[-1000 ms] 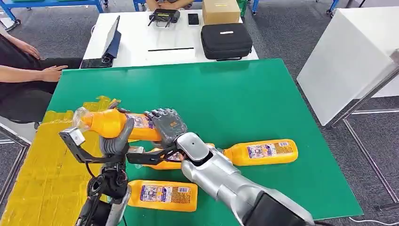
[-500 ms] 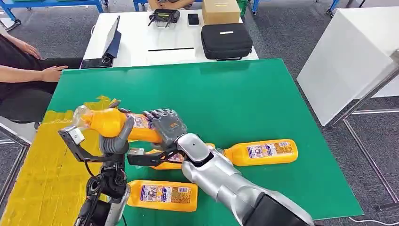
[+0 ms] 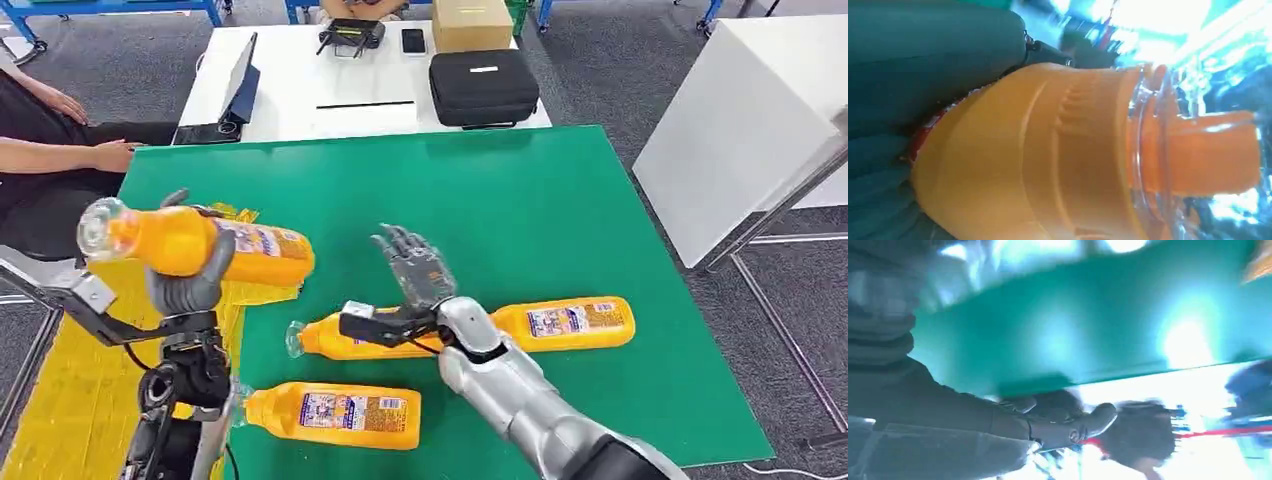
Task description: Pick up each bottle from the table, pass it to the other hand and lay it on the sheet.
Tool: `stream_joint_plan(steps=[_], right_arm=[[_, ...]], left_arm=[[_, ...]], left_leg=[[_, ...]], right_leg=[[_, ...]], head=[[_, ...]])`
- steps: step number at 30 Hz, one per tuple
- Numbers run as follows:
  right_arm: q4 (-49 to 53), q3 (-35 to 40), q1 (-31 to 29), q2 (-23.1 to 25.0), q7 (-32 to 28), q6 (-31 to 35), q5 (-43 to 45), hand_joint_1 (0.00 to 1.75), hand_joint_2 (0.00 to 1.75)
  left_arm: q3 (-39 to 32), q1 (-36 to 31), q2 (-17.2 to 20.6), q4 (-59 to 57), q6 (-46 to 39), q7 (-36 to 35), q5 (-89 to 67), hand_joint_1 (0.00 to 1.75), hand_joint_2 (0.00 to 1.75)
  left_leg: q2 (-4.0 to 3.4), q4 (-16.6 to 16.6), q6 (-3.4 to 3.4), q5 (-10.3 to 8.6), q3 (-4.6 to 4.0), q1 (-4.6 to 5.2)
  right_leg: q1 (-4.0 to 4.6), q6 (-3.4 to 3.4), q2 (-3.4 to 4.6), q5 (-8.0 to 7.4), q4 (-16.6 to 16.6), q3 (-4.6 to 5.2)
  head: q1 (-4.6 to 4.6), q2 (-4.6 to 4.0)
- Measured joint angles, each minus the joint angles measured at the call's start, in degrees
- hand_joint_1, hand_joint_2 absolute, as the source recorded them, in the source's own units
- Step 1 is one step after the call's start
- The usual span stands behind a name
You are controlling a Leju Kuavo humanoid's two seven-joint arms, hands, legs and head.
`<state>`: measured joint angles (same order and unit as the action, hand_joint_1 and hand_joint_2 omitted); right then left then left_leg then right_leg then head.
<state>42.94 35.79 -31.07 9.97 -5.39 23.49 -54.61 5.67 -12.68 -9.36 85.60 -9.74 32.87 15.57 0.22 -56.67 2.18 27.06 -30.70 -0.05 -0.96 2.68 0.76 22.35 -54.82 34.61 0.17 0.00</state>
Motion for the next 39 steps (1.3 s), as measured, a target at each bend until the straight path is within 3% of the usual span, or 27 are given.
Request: stream_joint_plan(steps=[5, 6, 7, 11, 14, 17, 29, 31, 33, 34, 36, 37, 38, 39], right_arm=[[1.9, -3.0, 1.2, -1.1, -2.2, -0.2, 2.1, 0.00, 0.00], [9.5, -10.0, 5.0, -3.4, -7.4, -3.3, 8.6, 0.00, 0.00], [11.4, -11.2, 5.9, -3.7, -8.1, -4.5, 9.8, 0.00, 0.00], [19.0, -14.2, 9.4, -4.8, -10.9, -9.5, 15.4, 0.00, 0.00], [25.0, -14.7, 12.7, -5.4, -12.5, -11.5, 18.2, 0.00, 0.00], [28.5, -14.9, 14.5, -6.1, -12.7, -11.9, 18.7, 0.00, 0.00], [32.7, -15.0, 15.8, -7.0, -12.9, -12.0, 19.0, 0.00, 0.00], [33.2, -14.9, 16.0, -7.1, -13.3, -12.5, 19.9, 0.00, 0.00], [33.7, -14.9, 16.3, -7.3, -13.8, -12.9, 20.8, 0.00, 0.00], [33.9, -14.9, 16.4, -7.6, -14.0, -13.0, 21.1, 0.00, 0.00], [34.2, -14.9, 16.4, -7.8, -14.6, -13.2, 22.0, 0.00, 0.00], [34.4, -14.7, 16.3, -8.0, -15.2, -13.6, 23.1, 0.00, 0.00], [34.6, -14.2, 16.1, -8.1, -15.8, -14.2, 24.1, 0.00, 1.75], [34.7, -13.7, 15.9, -8.2, -16.3, -14.9, 25.0, 0.00, 1.75]], left_arm=[[-0.6, 0.5, 0.4, 1.7, -2.7, 1.2, -3.7, 1.75, 1.75], [-1.2, 0.9, 1.1, 5.2, -22.7, 5.6, -23.9, 1.75, 1.75], [-1.7, 1.0, 1.0, 5.7, -26.9, 6.4, -32.0, 1.75, 1.75], [-8.9, 0.6, -2.5, 8.0, -29.9, 7.2, -73.9, 1.75, 1.75], [-14.0, 0.4, -2.7, 8.3, -30.0, -0.1, -104.2, 1.75, 1.75], [-16.2, 0.6, -1.8, 7.7, -30.1, -3.2, -104.7, 1.75, 1.75], [-18.2, 0.6, -0.9, 7.2, -30.2, -4.4, -104.6, 1.75, 1.75], [-15.9, 0.2, 3.3, 5.4, -30.2, -15.1, -104.6, 1.75, 1.75], [-10.1, -2.5, 10.4, 1.0, -30.2, -30.3, -104.6, 1.75, 1.75], [-5.0, -4.2, 13.9, -1.9, -30.2, -41.4, -104.6, 1.75, 1.75], [5.0, -8.1, 16.7, -8.5, -30.2, -56.2, -104.6, 1.75, 1.75], [11.2, -10.6, 17.6, -15.3, -30.0, -60.0, -104.6, 1.75, 1.75], [15.5, -12.7, 17.9, -22.0, -29.3, -59.4, -104.5, 1.75, 1.75], [18.7, -14.1, 17.9, -28.4, -27.6, -56.0, -104.1, 1.75, 1.75]], left_leg=[[0.00, 0.0, 0.00, 0.00, 0.00, 0.00], [0.00, 0.0, 0.00, 0.01, -0.01, 0.00], [0.00, 0.0, 0.00, 0.01, -0.01, -0.01], [0.03, 0.0, 0.00, 0.01, -0.01, 0.01], [-0.04, 0.0, 0.02, 0.02, 0.03, 0.07], [-0.10, 0.0, 0.00, 0.00, 0.01, 0.05], [-0.01, 0.0, -0.05, -0.05, -0.06, 0.04], [-0.02, 0.0, -0.05, -0.05, -0.01, 0.05], [-0.03, 0.0, -0.11, -0.10, -0.06, 0.07], [-0.01, 0.0, -0.17, -0.13, -0.08, 0.06], [0.17, 0.0, -0.14, -0.19, -0.09, 0.09], [0.36, 0.0, -0.08, -0.24, -0.09, 0.08], [0.36, 0.0, -0.07, -0.27, -0.06, 0.07], [0.27, 0.0, -0.07, -0.26, -0.06, 0.07]], right_leg=[[0.00, 0.00, 0.01, 0.00, 0.0, 0.00], [0.00, 0.00, 0.00, 0.00, 0.0, 0.01], [0.01, 0.00, 0.00, 0.00, 0.0, 0.02], [-0.01, 0.00, -0.07, 0.02, 0.0, 0.00], [-0.04, 0.00, -0.01, 0.01, 0.0, 0.01], [0.01, 0.00, 0.05, -0.02, 0.0, 0.09], [-0.03, 0.00, -0.01, -0.01, 0.0, 0.08], [-0.01, -0.01, 0.01, -0.01, 0.0, 0.13], [0.08, -0.03, 0.02, -0.03, 0.0, 0.27], [0.14, -0.07, -0.01, -0.06, 0.0, 0.33], [0.09, -0.18, -0.22, -0.11, 0.0, 0.21], [0.02, -0.18, -0.43, -0.10, 0.0, 0.06], [-0.03, -0.18, -0.43, -0.10, 0.0, -0.04], [-0.04, -0.19, -0.36, -0.12, -0.1, -0.04]], head=[[0.00, 0.00], [0.00, 0.00], [0.04, 0.00], [0.00, 0.00], [0.04, 0.00], [0.02, 0.00], [0.02, 0.00], [-0.02, 0.00], [0.00, 0.00], [0.07, 0.00], [0.09, 0.00], [0.00, 0.00], [0.02, 0.00], [-0.07, 0.00]])
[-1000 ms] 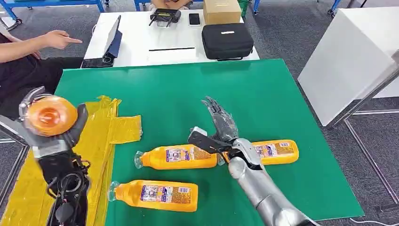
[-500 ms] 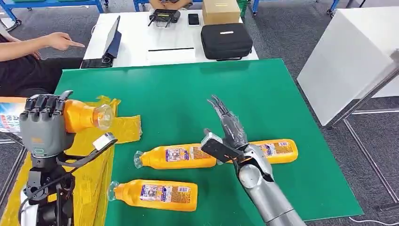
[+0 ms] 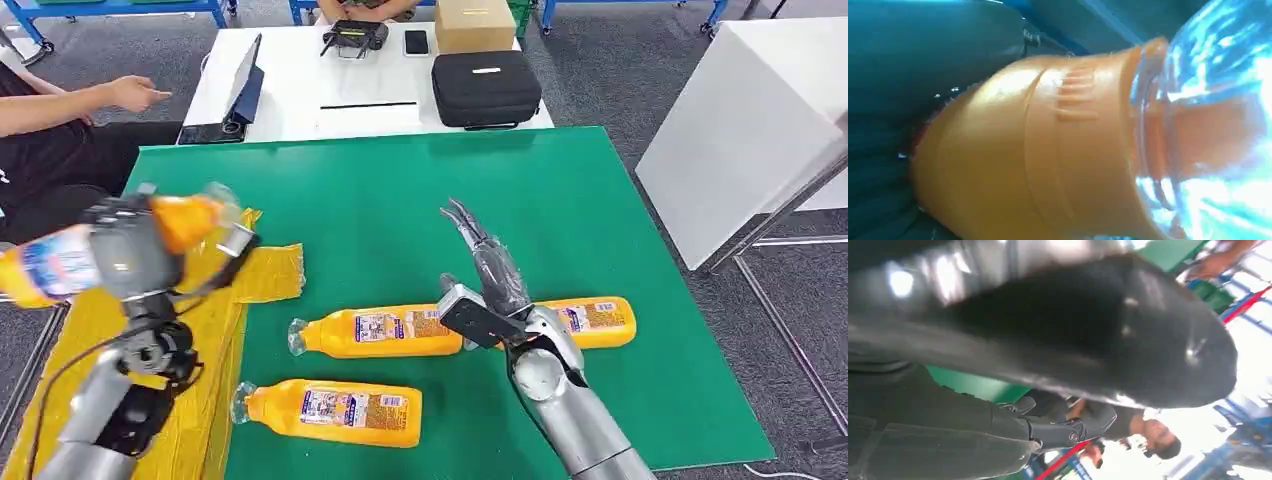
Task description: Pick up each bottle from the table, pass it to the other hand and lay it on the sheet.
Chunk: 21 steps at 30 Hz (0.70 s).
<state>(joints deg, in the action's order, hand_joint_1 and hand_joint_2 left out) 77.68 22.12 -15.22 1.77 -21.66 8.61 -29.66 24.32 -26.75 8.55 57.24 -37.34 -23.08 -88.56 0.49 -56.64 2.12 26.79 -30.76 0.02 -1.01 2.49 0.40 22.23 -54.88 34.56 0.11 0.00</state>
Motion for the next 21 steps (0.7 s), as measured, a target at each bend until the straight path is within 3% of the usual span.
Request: stream_joint_plan(steps=[2, 4, 12, 21], right_arm=[[0.6, 1.7, -0.1, -0.4, -0.4, -2.0, 0.9, 0.00, 1.75], [1.1, 3.7, -0.1, -0.9, 0.2, -4.9, 0.8, 0.00, 1.75], [2.2, 10.7, -0.3, -1.9, 1.9, -7.6, -0.2, 0.00, 1.75], [1.7, 13.8, -1.7, -2.6, 2.1, -8.0, 1.4, 0.00, 1.75]], left_arm=[[2.8, -1.1, 0.0, -10.5, 3.2, 12.5, 1.5, 1.75, 1.75], [2.5, -2.4, -0.4, -17.9, 6.3, 19.0, 4.8, 1.75, 1.75], [0.6, -7.9, -1.8, -29.9, 11.3, 25.8, 9.4, 1.75, 1.75], [-2.6, -8.7, -2.3, -33.0, 15.2, 30.5, 12.6, 1.75, 1.75]], left_leg=[[-0.62, 0.0, -0.01, 0.01, 0.01, 0.00], [-0.94, 0.0, -0.01, 0.01, -0.08, 0.05], [-0.47, 0.0, -0.04, 0.04, -0.08, 0.04], [-0.40, 0.0, -0.08, -0.01, 0.34, 0.03]], right_leg=[[-0.11, -0.04, 0.60, -0.16, 0.0, 0.18], [-0.12, 0.01, 0.94, -0.31, 0.0, 0.39], [-0.12, -0.02, 0.59, -0.23, 0.0, 0.17], [-0.11, -0.03, 0.57, -0.24, 0.0, -0.26]], head=[[0.04, 0.00], [0.09, 0.00], [0.07, 0.00], [0.09, 0.00]])
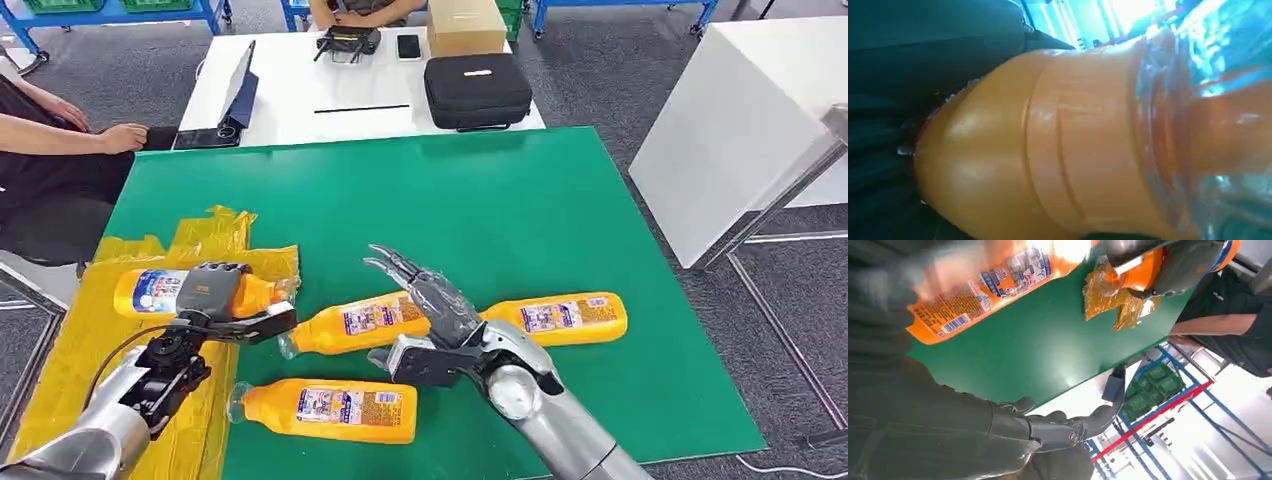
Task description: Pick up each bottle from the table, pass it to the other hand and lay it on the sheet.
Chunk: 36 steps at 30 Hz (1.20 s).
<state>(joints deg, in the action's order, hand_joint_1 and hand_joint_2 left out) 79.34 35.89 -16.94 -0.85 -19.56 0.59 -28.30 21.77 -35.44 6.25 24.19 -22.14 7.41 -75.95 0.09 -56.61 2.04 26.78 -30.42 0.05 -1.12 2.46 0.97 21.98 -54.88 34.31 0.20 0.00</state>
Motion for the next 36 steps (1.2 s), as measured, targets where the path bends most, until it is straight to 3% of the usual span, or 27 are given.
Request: stream_joint_plan(steps=[36], right_arm=[[0.0, 1.9, -0.1, -0.5, 0.1, 0.0, 0.1, 0.00, 1.75]], left_arm=[[-1.4, 0.0, -0.3, -0.6, 0.0, 0.2, 0.0, 1.75, 1.75]], left_leg=[[0.00, 0.0, 0.00, 0.00, 0.11, 0.00]], right_leg=[[0.00, 0.00, 0.00, 0.00, 0.0, -0.12]], head=[[-0.02, 0.00]])
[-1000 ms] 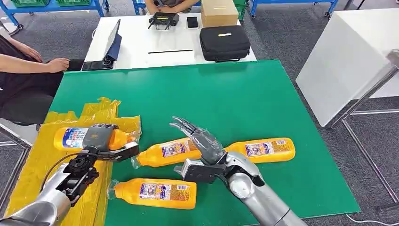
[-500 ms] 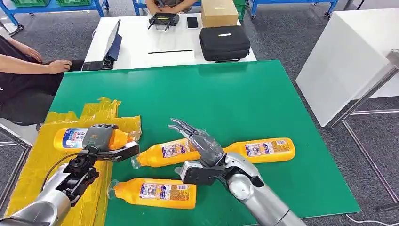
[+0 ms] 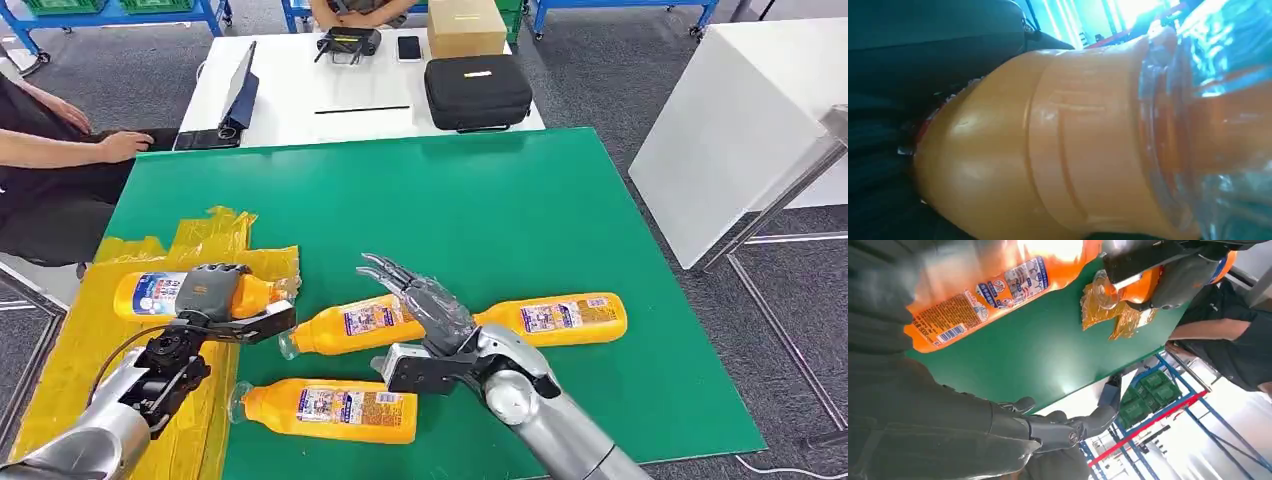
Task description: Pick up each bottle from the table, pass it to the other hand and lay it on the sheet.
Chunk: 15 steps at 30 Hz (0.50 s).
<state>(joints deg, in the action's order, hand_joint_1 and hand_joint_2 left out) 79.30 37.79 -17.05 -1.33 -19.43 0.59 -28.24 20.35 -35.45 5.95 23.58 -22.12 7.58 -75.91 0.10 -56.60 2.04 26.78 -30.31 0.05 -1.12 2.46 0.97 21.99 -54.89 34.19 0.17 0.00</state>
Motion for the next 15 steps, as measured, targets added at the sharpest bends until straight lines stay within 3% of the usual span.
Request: stream_joint_plan(steps=[15], right_arm=[[0.0, 0.3, 0.0, -0.1, 0.0, 0.0, 0.0, 0.00, 1.75]], left_arm=[[0.0, 0.0, 0.0, 0.0, 0.0, 0.0, 0.0, 1.75, 1.75]], left_leg=[[0.00, 0.0, 0.00, 0.00, 0.00, 0.00]], right_leg=[[0.00, 0.00, 0.00, 0.00, 0.0, 0.00]], head=[[0.00, 0.00]])
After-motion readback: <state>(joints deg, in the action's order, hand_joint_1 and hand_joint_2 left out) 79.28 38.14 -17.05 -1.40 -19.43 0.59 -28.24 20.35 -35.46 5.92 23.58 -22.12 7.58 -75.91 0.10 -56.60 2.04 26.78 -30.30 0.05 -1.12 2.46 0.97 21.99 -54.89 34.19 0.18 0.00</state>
